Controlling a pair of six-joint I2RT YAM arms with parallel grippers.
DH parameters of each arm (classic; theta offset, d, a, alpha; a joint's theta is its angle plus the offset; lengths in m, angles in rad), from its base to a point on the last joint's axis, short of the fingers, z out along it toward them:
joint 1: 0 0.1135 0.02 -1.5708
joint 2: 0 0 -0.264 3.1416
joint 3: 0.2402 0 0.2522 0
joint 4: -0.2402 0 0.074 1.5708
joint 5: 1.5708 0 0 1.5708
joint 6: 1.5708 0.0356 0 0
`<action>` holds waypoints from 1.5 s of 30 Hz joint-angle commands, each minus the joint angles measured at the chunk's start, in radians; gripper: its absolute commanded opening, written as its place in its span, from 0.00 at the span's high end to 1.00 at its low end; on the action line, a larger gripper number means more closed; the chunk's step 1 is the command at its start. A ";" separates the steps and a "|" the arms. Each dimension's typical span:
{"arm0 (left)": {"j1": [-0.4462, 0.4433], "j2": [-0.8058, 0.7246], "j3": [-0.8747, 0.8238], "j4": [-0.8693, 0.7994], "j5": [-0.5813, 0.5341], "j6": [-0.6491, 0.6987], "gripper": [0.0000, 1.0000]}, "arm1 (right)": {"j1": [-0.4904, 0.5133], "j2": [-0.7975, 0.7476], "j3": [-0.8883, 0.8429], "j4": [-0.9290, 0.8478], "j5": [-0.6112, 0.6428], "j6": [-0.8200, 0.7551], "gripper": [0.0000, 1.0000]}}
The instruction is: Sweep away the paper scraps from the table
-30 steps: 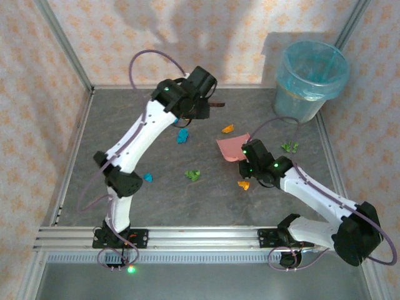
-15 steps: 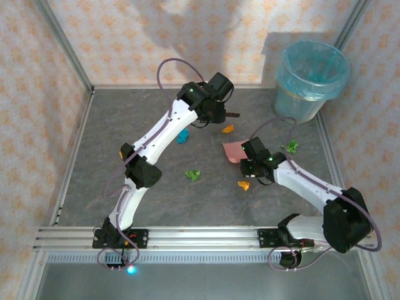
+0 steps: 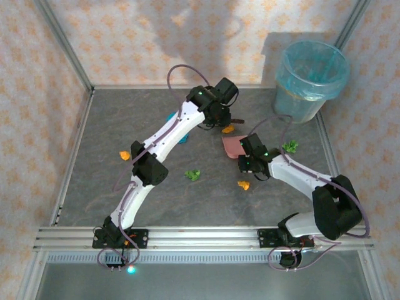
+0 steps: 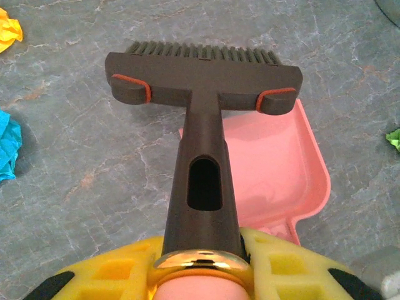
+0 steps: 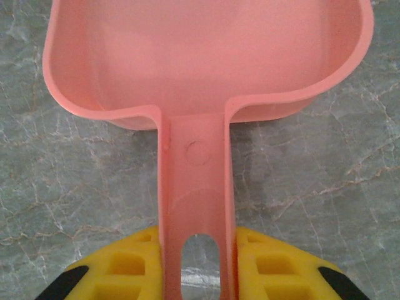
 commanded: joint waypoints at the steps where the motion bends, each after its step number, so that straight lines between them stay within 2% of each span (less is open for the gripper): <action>1: -0.005 -0.015 0.036 -0.018 0.046 0.002 1.00 | -0.007 0.029 0.005 0.034 0.006 0.011 1.00; 13: -0.006 -0.032 0.018 -0.069 0.175 0.004 1.00 | -0.016 0.113 0.021 0.066 0.024 0.004 1.00; 17: -0.006 -0.101 -0.083 -0.046 0.229 -0.002 1.00 | -0.021 0.098 0.002 0.089 0.023 -0.006 1.00; 22: -0.006 -0.242 -0.278 0.055 0.229 -0.025 1.00 | -0.022 0.056 -0.036 0.132 0.023 -0.022 1.00; 28: -0.005 -0.312 -0.367 0.104 0.260 -0.043 1.00 | -0.022 0.022 -0.066 0.171 -0.002 -0.046 1.00; 33: 0.005 -0.349 -0.364 0.089 0.170 -0.055 1.00 | -0.021 0.005 -0.083 0.191 -0.025 -0.061 1.00; 36: 0.026 -0.385 -0.390 0.088 0.072 -0.083 1.00 | -0.019 -0.011 -0.093 0.204 -0.041 -0.072 1.00; 45: 0.121 -0.541 -0.544 0.147 -0.092 -0.141 1.00 | 0.043 -0.045 -0.098 0.223 -0.055 -0.127 1.00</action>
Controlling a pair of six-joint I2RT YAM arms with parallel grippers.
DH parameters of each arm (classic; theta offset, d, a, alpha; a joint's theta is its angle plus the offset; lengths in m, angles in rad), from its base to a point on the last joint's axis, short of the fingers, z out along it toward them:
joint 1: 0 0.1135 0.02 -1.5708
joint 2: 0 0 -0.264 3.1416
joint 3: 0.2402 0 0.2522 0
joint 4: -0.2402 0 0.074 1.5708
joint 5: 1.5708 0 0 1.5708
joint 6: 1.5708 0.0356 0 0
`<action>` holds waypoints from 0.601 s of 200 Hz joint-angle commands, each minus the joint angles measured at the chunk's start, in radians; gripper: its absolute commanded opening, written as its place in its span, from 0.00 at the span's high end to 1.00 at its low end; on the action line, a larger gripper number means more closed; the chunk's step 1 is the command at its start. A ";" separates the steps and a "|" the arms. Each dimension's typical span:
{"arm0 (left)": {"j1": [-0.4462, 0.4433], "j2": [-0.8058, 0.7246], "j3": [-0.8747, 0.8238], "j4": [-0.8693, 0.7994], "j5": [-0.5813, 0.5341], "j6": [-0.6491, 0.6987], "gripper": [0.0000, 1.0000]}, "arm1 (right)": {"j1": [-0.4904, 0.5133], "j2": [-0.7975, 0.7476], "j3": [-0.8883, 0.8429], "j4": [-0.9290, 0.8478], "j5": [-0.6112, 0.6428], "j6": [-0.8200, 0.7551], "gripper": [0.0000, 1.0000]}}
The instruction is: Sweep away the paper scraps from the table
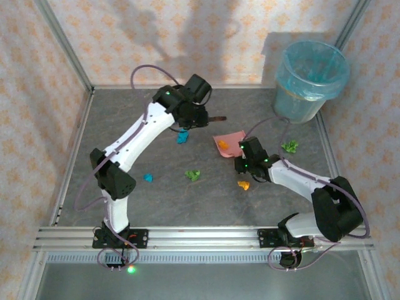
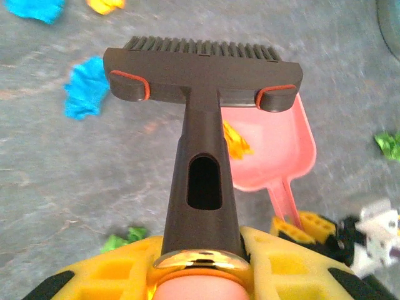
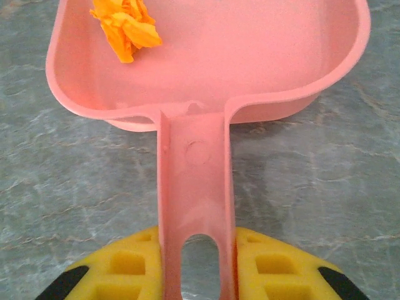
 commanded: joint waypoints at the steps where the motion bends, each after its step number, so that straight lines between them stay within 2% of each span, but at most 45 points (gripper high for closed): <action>1: 0.049 -0.089 -0.026 0.057 -0.106 -0.034 1.00 | 0.021 -0.015 -0.003 0.029 0.006 -0.039 1.00; 31: 0.108 -0.066 0.010 0.068 -0.067 -0.033 1.00 | 0.040 0.039 0.068 -0.015 0.014 -0.049 1.00; 63: 0.144 0.048 0.138 0.030 -0.089 -0.021 1.00 | 0.054 0.089 0.170 -0.059 0.013 -0.048 1.00; 85: 0.181 0.121 0.188 0.059 -0.041 -0.050 1.00 | 0.054 0.139 0.244 -0.075 0.012 -0.072 1.00; 120: 0.199 0.323 0.461 -0.035 0.021 -0.054 1.00 | 0.054 0.247 0.350 -0.109 0.015 -0.115 1.00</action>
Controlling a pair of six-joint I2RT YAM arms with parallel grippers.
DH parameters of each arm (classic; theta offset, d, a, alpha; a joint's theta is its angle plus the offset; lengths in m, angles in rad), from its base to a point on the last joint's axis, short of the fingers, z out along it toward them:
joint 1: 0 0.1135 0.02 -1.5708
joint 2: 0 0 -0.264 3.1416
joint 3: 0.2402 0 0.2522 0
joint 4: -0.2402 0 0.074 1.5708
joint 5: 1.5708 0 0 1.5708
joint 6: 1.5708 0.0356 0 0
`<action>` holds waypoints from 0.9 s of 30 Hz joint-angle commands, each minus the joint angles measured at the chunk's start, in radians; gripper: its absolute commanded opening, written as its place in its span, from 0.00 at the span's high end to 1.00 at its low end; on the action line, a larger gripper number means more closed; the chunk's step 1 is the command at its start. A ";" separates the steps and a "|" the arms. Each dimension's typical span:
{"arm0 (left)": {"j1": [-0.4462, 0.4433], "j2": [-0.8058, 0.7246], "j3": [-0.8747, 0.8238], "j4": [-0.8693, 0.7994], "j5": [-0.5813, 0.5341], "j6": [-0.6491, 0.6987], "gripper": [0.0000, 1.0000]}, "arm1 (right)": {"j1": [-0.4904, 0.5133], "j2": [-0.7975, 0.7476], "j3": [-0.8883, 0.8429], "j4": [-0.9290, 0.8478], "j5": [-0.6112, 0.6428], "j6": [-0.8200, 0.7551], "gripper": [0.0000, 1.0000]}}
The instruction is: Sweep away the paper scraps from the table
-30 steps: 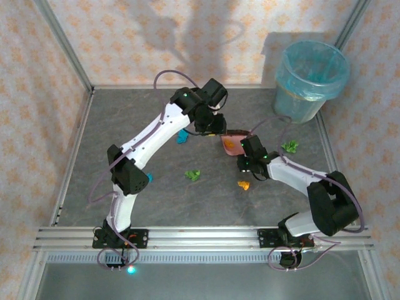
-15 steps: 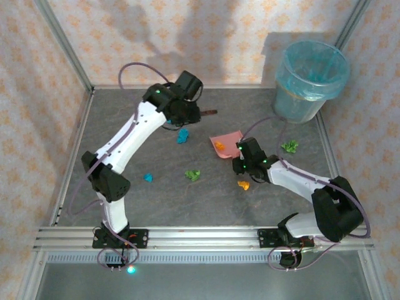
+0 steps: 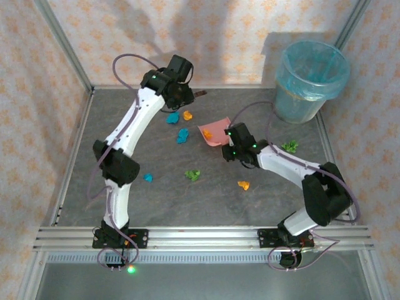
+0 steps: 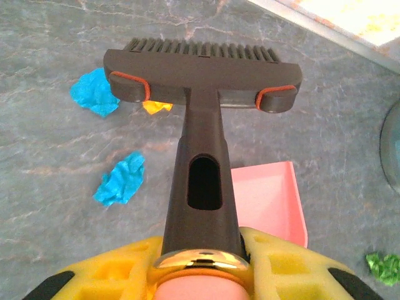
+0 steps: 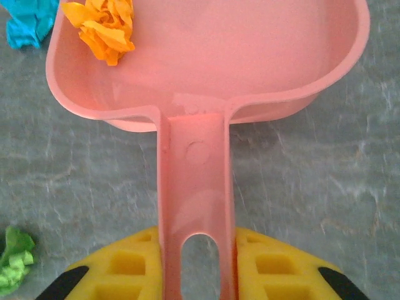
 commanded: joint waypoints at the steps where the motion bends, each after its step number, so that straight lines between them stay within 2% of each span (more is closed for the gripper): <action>1: 0.013 0.110 0.194 -0.059 0.033 -0.016 1.00 | 0.004 0.070 0.072 -0.051 0.018 -0.050 1.00; 3: 0.014 0.164 0.258 -0.081 0.045 -0.018 1.00 | 0.004 0.117 0.113 -0.079 0.018 -0.060 1.00; 10: 0.016 0.198 0.225 -0.057 0.039 -0.036 1.00 | 0.003 0.213 0.178 -0.104 0.020 -0.089 1.00; 23: 0.021 0.179 0.191 -0.076 0.001 -0.015 1.00 | 0.002 0.238 0.152 -0.052 -0.003 -0.110 1.00; 27: 0.022 0.183 0.175 -0.081 0.021 -0.008 1.00 | 0.002 0.230 0.142 -0.042 -0.004 -0.110 1.00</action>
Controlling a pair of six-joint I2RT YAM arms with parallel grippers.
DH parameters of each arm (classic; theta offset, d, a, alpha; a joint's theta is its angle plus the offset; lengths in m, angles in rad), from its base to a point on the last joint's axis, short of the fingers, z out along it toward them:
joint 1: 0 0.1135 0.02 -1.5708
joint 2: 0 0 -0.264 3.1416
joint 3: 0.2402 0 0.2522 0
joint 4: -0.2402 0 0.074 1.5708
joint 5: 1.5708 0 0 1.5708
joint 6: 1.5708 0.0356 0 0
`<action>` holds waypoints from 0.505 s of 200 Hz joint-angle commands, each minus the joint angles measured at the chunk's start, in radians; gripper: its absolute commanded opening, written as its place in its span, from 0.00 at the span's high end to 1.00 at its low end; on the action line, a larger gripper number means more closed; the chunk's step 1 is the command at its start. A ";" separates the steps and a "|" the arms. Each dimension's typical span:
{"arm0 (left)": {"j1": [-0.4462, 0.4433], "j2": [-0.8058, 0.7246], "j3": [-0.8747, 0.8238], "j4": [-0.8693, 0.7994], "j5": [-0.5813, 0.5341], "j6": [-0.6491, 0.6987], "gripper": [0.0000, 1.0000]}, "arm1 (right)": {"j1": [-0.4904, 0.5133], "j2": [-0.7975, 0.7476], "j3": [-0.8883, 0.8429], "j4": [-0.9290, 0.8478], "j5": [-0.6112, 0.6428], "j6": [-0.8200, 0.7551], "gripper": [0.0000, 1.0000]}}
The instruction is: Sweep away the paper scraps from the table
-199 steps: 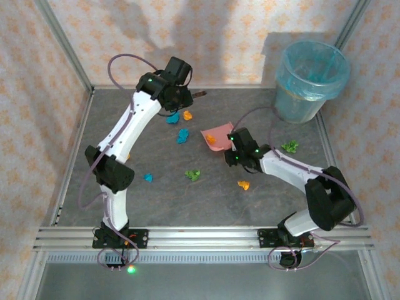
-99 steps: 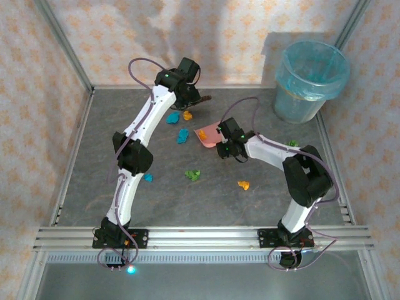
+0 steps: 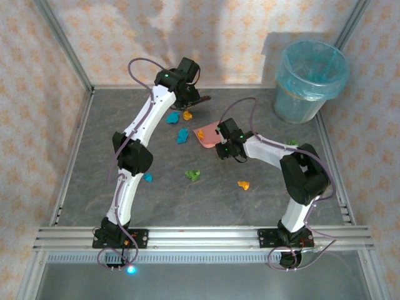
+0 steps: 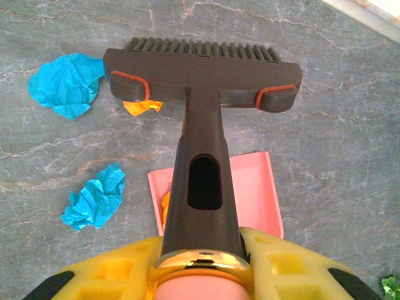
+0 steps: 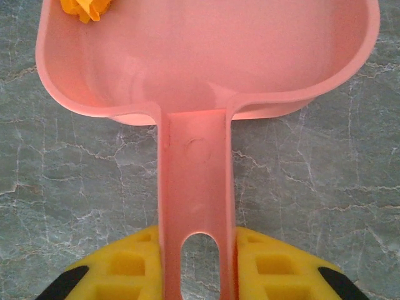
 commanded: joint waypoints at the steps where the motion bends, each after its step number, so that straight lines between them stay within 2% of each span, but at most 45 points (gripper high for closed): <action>1: 0.008 -0.035 -0.023 -0.036 -0.026 0.014 1.00 | 0.003 0.003 -0.004 0.009 0.001 -0.017 1.00; 42: 0.008 -0.066 -0.105 -0.016 0.007 0.003 1.00 | 0.003 0.003 -0.005 0.010 -0.004 -0.017 1.00; 82: 0.002 -0.140 -0.263 0.075 0.111 -0.047 1.00 | 0.002 0.005 -0.007 0.010 -0.003 -0.019 1.00; 101: -0.010 -0.158 -0.283 0.088 0.119 -0.057 1.00 | 0.002 0.004 -0.007 0.009 0.002 -0.017 1.00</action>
